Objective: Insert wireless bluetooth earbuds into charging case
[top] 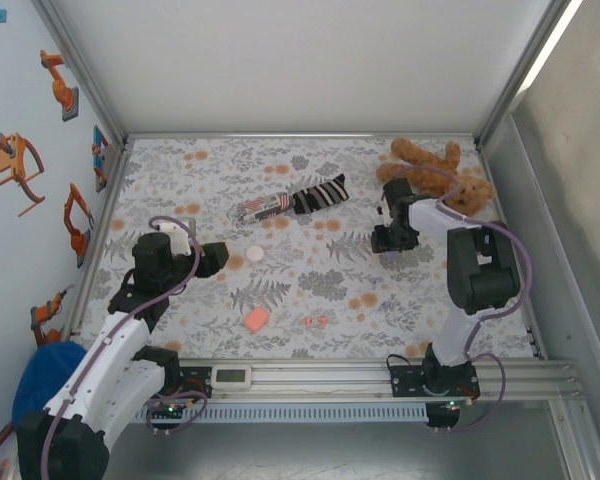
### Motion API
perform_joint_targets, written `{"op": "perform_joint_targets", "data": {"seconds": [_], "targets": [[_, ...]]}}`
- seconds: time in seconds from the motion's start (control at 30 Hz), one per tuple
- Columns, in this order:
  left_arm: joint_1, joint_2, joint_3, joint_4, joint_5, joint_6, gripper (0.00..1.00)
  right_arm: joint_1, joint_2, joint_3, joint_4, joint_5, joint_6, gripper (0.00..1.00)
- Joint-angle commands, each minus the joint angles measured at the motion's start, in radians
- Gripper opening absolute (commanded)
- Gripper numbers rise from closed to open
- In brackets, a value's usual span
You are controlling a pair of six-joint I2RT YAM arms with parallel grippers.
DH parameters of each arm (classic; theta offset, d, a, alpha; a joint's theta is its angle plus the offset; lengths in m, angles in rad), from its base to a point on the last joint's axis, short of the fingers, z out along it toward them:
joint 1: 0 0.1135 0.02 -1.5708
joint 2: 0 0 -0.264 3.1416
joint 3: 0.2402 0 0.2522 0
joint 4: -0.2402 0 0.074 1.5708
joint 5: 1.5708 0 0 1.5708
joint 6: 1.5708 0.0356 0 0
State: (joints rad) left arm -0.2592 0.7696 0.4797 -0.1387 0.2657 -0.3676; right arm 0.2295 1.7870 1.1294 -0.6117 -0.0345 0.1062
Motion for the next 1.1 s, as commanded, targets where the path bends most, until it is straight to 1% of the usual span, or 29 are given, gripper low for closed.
{"op": "perform_joint_targets", "data": {"seconds": [0.0, 0.1, 0.2, 0.3, 0.57, 0.73, 0.87, 0.93, 1.07], "targets": [[0.003, -0.002, 0.046, 0.002, 0.044, -0.022, 0.7, 0.009, -0.114, -0.02, 0.016, -0.032, -0.054, 0.51], [0.003, -0.004, 0.058, 0.009, 0.072, -0.038, 0.7, 0.041, -0.202, -0.037, 0.037, -0.039, -0.094, 0.5], [0.002, -0.01, 0.065, 0.027, 0.113, -0.063, 0.7, 0.095, -0.296, -0.057, 0.068, -0.043, -0.148, 0.5], [0.0, -0.01, 0.075, 0.043, 0.164, -0.094, 0.7, 0.168, -0.383, -0.065, 0.093, -0.054, -0.203, 0.5], [-0.006, -0.008, 0.132, 0.05, 0.305, -0.158, 0.68, 0.415, -0.558, -0.084, 0.203, -0.059, -0.396, 0.49], [-0.025, -0.022, 0.15, 0.083, 0.383, -0.202, 0.67, 0.552, -0.606, -0.075, 0.235, -0.027, -0.543, 0.49], [-0.058, -0.046, 0.155, 0.127, 0.417, -0.24, 0.66, 0.643, -0.616, -0.058, 0.229, 0.025, -0.663, 0.49], [-0.091, -0.055, 0.155, 0.164, 0.423, -0.26, 0.66, 0.682, -0.617, -0.05, 0.229, 0.055, -0.713, 0.49], [-0.167, -0.059, 0.168, 0.195, 0.419, -0.256, 0.65, 0.733, -0.612, -0.03, 0.244, 0.095, -0.772, 0.49]]}}
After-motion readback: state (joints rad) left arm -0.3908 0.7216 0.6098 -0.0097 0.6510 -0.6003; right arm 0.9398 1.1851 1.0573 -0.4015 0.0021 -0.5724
